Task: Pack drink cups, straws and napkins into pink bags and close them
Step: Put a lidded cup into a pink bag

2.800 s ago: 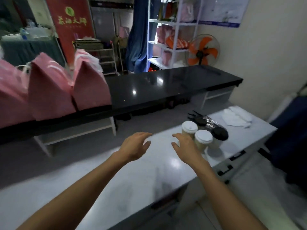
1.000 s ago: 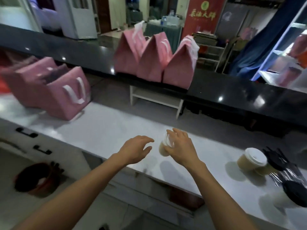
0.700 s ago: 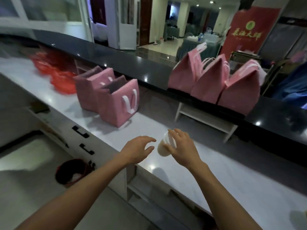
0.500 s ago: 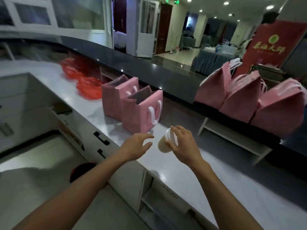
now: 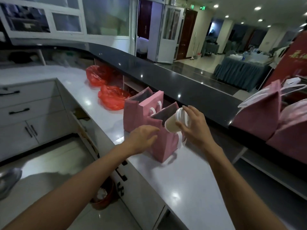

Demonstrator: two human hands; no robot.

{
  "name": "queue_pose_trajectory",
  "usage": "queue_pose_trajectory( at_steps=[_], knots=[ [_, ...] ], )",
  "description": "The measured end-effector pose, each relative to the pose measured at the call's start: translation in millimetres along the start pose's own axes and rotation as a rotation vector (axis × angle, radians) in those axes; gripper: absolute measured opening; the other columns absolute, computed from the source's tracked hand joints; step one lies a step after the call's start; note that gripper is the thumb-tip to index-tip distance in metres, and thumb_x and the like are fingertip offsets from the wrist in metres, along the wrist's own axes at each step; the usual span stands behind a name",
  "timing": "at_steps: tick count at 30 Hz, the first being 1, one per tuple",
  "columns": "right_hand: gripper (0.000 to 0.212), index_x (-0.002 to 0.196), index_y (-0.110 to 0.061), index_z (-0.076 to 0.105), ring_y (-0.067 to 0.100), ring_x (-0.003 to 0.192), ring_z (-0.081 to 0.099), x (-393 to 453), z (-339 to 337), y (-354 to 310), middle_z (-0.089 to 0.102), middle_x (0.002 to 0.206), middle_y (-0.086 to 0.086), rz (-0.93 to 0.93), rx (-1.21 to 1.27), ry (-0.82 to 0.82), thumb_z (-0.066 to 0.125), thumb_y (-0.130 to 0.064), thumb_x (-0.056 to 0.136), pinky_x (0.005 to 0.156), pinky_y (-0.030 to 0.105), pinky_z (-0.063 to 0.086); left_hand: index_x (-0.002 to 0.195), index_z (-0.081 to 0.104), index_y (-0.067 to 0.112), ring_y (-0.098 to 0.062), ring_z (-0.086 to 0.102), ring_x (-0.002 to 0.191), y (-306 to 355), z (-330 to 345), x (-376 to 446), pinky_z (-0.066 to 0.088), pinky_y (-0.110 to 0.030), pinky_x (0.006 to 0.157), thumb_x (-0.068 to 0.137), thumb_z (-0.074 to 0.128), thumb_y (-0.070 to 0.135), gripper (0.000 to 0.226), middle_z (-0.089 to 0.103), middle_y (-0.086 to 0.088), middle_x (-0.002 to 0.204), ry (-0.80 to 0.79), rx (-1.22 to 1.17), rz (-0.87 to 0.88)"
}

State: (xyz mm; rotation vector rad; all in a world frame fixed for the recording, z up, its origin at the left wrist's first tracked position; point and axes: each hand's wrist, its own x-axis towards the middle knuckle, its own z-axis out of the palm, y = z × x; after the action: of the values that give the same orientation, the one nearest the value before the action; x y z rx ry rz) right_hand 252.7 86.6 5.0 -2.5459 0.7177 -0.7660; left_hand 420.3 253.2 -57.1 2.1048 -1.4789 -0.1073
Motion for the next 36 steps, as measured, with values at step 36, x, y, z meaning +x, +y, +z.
queue_pose_trajectory(
  at_steps=[36],
  knots=[
    [0.061,0.136,-0.023,0.046,0.028,0.122,0.052,144,151,40,0.049,0.139,0.005,0.011,-0.378,-0.775,0.075,-0.035,0.084,0.103,0.043,0.048,0.096,0.072,0.029,-0.011,0.063,0.092,-75,13,98,0.032,-0.05,0.117,0.092,0.044,0.063,0.044,0.072,0.011,0.088,-0.065,0.195,0.309]
  ],
)
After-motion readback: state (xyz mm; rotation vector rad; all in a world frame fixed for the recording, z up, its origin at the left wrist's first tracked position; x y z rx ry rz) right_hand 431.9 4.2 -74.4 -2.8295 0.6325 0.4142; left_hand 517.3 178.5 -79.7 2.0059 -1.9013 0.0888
